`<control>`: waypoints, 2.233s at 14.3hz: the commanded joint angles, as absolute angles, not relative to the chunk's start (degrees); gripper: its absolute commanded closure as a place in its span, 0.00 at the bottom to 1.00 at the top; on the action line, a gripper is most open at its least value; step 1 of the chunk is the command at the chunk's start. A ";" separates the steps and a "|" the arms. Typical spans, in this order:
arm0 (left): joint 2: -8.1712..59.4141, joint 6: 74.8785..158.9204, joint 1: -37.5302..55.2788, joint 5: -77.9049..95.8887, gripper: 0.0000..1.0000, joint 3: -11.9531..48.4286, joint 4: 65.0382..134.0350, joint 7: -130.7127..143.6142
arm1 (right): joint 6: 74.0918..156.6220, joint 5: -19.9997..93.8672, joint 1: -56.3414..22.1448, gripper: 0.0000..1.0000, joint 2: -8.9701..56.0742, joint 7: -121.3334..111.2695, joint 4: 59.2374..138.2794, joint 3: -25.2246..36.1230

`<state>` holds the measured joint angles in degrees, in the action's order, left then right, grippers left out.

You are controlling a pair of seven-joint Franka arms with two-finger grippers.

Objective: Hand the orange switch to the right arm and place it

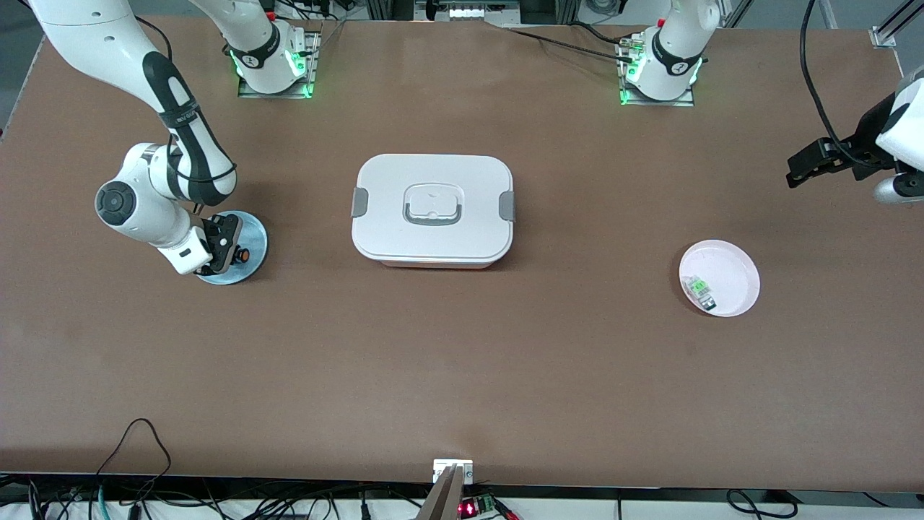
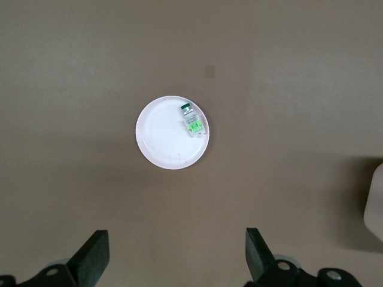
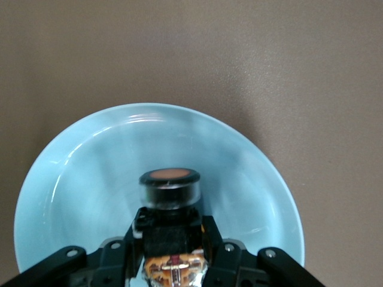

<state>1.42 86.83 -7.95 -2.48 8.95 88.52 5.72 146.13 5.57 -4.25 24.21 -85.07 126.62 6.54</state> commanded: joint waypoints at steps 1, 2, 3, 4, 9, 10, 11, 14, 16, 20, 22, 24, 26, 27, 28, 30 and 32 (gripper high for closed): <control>1.58 87.36 -9.84 -0.53 0.00 8.79 88.86 0.36 | 146.69 5.45 -3.87 0.00 23.91 -86.31 126.83 6.42; 1.58 87.36 -9.93 -0.61 0.00 8.70 88.86 0.35 | 146.34 5.45 -3.95 0.00 23.47 -86.31 126.74 6.42; 1.58 87.36 -9.93 -0.53 0.00 8.70 88.86 0.35 | 145.64 5.45 -3.96 0.00 23.12 -86.13 126.30 6.42; 1.67 87.36 -10.02 -0.53 0.00 8.70 88.77 0.26 | 144.68 5.45 -3.96 0.00 22.59 -85.87 125.34 6.33; 2.02 89.99 -10.02 -1.14 0.00 8.70 88.77 0.18 | 133.71 5.62 -4.04 0.00 17.24 -85.43 118.41 6.07; 2.20 90.09 -9.93 -1.14 0.00 8.70 88.77 0.18 | 131.16 5.97 -4.13 0.00 16.36 -85.08 116.91 6.06; 2.20 90.09 -9.93 -1.14 0.00 8.70 88.77 0.18 | 128.17 6.06 -4.13 0.00 14.78 -82.29 115.94 6.06; 2.37 90.09 -9.84 -1.14 0.00 8.70 88.77 0.18 | 122.27 5.98 -4.22 0.00 9.16 -70.44 115.14 5.72; 2.64 90.09 -9.93 -1.05 0.00 8.70 88.68 0.18 | 118.67 5.89 -4.66 0.00 6.43 -62.44 114.09 5.63; 2.99 90.09 -10.02 -0.70 0.00 8.70 88.68 0.18 | 107.00 5.19 -4.13 0.00 4.22 -46.11 107.77 5.54; 2.99 90.09 -10.02 -0.79 0.00 8.70 88.68 0.18 | 101.97 2.13 -3.26 0.00 1.16 -33.64 105.91 3.10; 2.99 90.09 -10.02 -0.79 0.00 8.70 88.68 0.18 | 97.58 -1.39 0.77 0.00 -3.23 -22.81 105.91 -3.66; 2.99 90.09 -10.02 -0.70 0.00 8.70 88.68 0.18 | 92.83 -1.49 1.76 0.00 -6.14 -15.50 105.91 -5.18; 2.99 90.09 -10.02 -0.79 0.00 8.70 88.68 0.18 | 91.77 -1.41 1.84 0.00 -7.37 -14.25 105.91 -5.10; 3.08 90.09 -10.02 -0.62 0.00 8.70 88.68 0.18 | 91.58 -0.97 1.93 0.00 -7.99 -14.15 105.91 -4.75; 3.08 90.09 -10.02 -0.62 0.00 8.70 88.68 0.26 | 91.23 -0.53 2.20 0.00 -8.09 -12.93 105.39 -4.13; 3.08 90.09 -10.02 -0.62 0.00 8.70 88.68 0.26 | 88.96 -0.44 2.11 0.00 -6.86 -4.19 101.97 -2.99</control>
